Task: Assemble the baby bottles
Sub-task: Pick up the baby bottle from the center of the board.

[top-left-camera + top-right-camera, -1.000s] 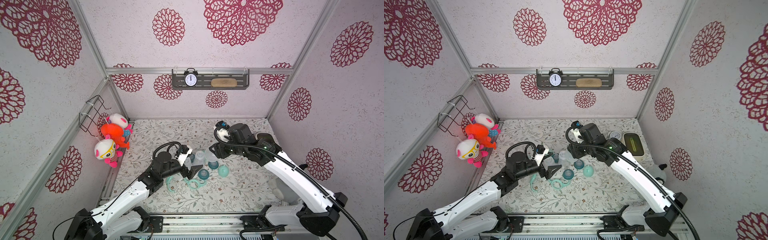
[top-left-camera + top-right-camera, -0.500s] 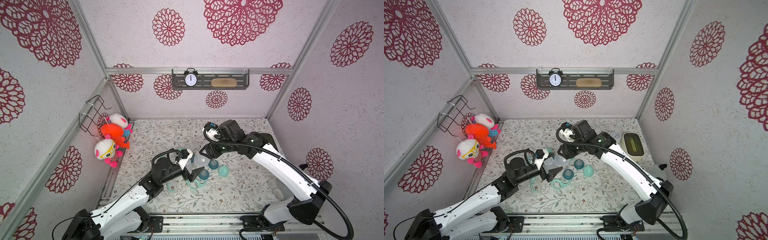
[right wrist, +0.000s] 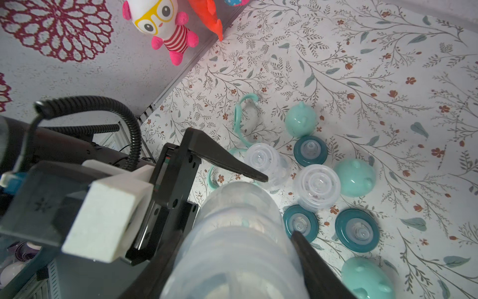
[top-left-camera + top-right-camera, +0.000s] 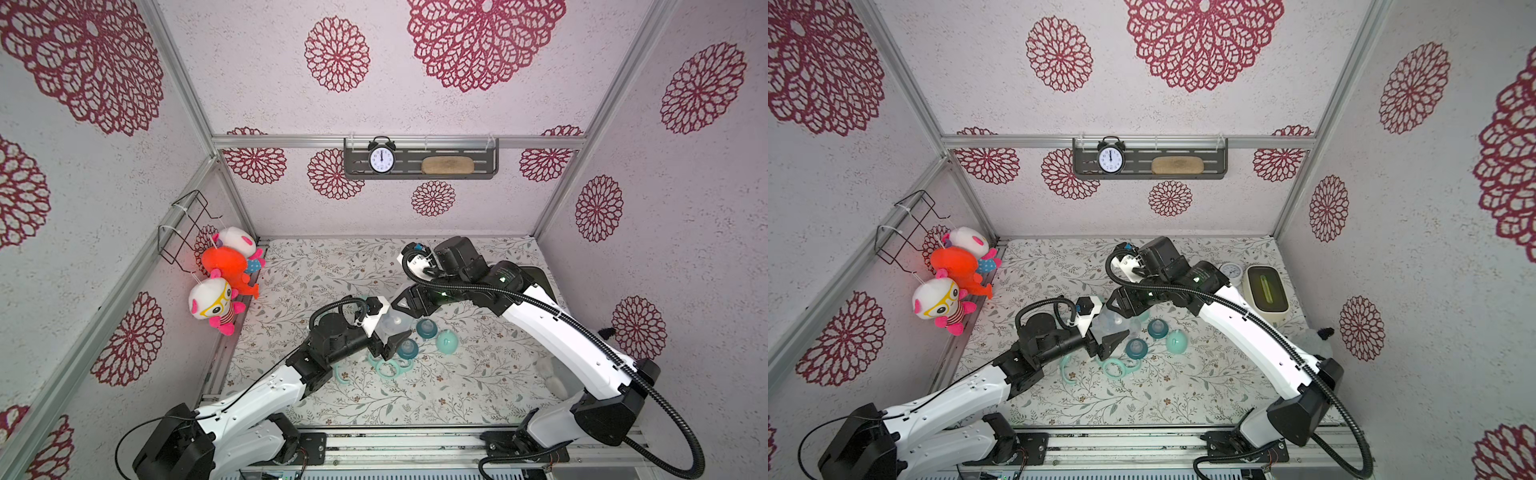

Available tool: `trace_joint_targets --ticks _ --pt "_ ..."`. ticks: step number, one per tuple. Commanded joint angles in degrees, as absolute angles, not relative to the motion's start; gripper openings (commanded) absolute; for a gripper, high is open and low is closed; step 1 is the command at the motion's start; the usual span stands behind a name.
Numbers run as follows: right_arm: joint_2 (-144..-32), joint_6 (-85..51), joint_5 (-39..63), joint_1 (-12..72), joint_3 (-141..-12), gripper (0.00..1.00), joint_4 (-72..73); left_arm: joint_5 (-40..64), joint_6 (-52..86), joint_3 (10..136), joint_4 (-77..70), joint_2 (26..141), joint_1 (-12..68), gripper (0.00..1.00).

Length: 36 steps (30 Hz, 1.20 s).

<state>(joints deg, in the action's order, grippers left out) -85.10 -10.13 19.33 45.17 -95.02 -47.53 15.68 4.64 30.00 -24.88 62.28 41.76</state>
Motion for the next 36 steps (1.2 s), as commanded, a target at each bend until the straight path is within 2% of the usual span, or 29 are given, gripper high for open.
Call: trace_joint_targets --ticks 1,4,9,20,36 --pt "-85.4 -9.9 20.5 45.5 -97.1 0.4 -46.9 14.5 3.7 30.1 -27.5 62.2 42.4 0.99" --pt "-85.6 -10.0 20.8 45.7 -96.9 0.4 -46.6 14.2 3.8 30.1 -27.8 62.3 42.4 1.0" --pt "-85.3 -10.0 20.8 45.9 -96.9 0.4 -46.3 14.2 3.9 30.4 -28.0 63.1 42.4 0.95" --pt "-84.0 -9.8 20.3 45.8 -96.8 0.39 -45.9 14.3 4.4 30.1 -27.6 63.2 42.4 1.0" --pt "-82.6 -10.1 20.0 45.8 -95.7 0.39 -45.4 12.5 4.8 30.1 -27.5 63.0 42.4 0.98"
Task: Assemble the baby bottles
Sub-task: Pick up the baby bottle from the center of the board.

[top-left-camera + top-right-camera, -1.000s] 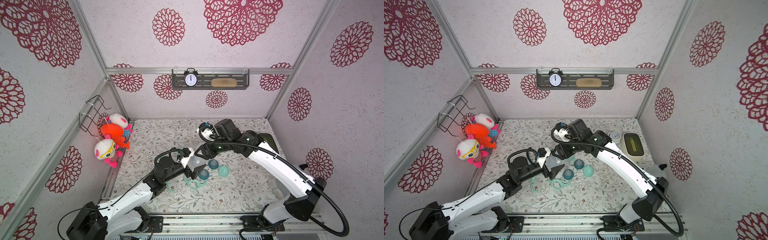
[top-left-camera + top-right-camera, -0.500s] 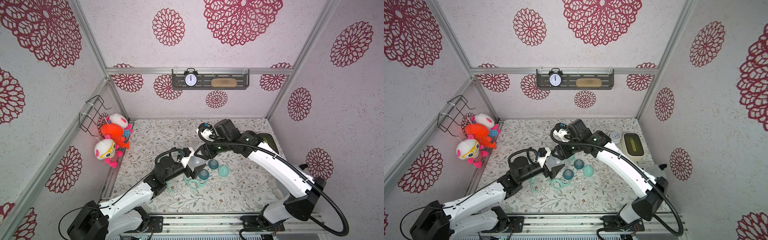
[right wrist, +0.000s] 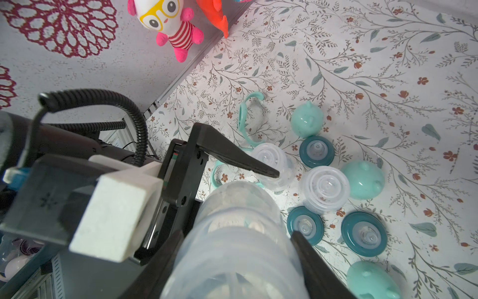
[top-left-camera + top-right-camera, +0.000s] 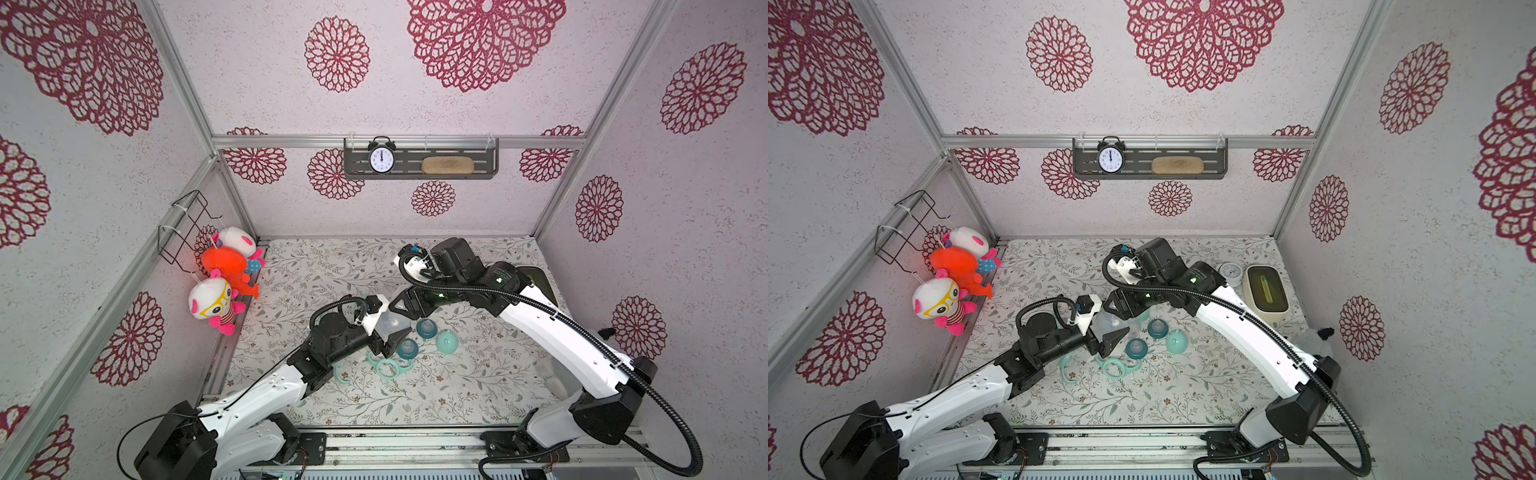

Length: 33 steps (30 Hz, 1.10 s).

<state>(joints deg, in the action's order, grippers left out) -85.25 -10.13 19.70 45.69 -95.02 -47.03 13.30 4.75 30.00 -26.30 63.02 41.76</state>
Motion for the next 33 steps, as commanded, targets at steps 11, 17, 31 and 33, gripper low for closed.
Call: trace_joint_targets --ticks 11,17,31,33 --pt "-82.2 -9.8 19.4 45.9 -94.5 0.49 -44.6 12.2 4.7 30.6 -27.2 62.9 42.4 0.7" --pt "-81.1 -8.4 18.9 45.8 -92.9 0.84 -42.3 11.5 5.0 30.0 -28.2 62.6 42.4 0.12" --pt "-73.5 -2.2 16.9 45.1 -90.6 0.97 -44.2 10.7 4.3 28.0 -29.8 60.1 39.5 0.0" --pt "-71.8 -1.9 16.8 45.1 -88.1 0.96 -43.6 11.5 5.2 27.5 -29.9 59.1 38.6 0.0"
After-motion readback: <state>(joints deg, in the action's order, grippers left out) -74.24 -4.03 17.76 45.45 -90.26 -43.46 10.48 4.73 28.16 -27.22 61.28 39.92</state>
